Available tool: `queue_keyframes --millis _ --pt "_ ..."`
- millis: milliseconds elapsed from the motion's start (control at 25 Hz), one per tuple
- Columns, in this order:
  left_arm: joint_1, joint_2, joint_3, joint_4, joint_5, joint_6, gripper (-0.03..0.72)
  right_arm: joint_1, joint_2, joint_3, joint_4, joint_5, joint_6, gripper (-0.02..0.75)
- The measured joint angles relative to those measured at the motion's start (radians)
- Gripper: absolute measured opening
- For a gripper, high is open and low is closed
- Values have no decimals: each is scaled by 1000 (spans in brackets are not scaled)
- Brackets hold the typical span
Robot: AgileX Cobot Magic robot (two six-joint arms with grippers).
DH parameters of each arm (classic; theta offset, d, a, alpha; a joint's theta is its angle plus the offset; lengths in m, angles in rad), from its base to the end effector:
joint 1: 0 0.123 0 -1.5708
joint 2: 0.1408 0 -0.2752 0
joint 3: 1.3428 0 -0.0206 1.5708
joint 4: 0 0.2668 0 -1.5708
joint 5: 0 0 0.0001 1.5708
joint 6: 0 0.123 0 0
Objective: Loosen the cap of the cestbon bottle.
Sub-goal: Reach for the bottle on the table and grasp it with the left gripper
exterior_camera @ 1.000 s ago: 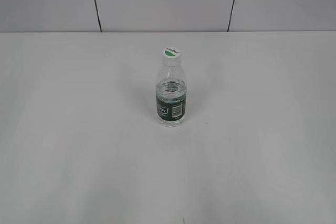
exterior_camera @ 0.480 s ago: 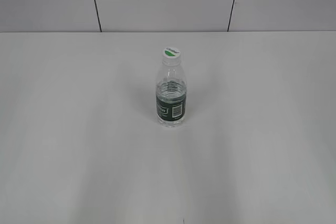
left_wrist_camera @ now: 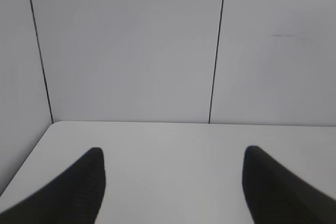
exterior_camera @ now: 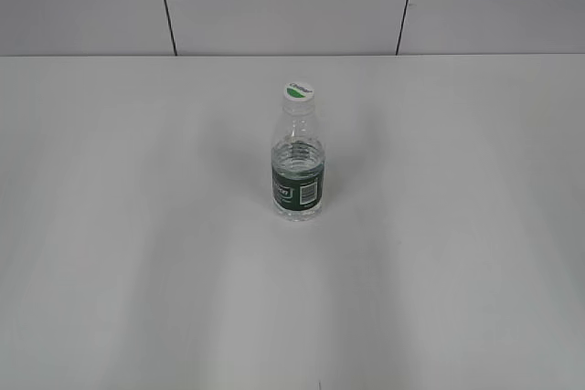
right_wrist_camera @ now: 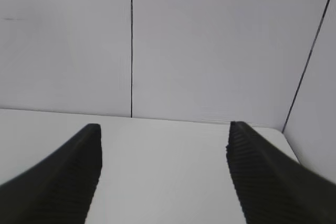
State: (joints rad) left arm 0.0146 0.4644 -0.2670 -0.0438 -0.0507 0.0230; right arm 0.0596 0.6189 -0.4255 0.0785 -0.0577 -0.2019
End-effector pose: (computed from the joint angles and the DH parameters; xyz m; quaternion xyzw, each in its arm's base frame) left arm 0.1639 0.0027 0.2633 -0.0136 0.7277 -0.0013 0.6857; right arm 0.1905 0.0108 0.2986 -0.0647 0.7212 -0.0237 0.6893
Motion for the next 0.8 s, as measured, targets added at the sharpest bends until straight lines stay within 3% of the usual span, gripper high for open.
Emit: queue_keyframes --millis 360,800 --pt "-4 458 0 69 -405 -14 496 0 329 0 -179 -414 0 569" --pt "-5 900 0 282 -753 -180 496 0 472 0 -191 -454 112 569"
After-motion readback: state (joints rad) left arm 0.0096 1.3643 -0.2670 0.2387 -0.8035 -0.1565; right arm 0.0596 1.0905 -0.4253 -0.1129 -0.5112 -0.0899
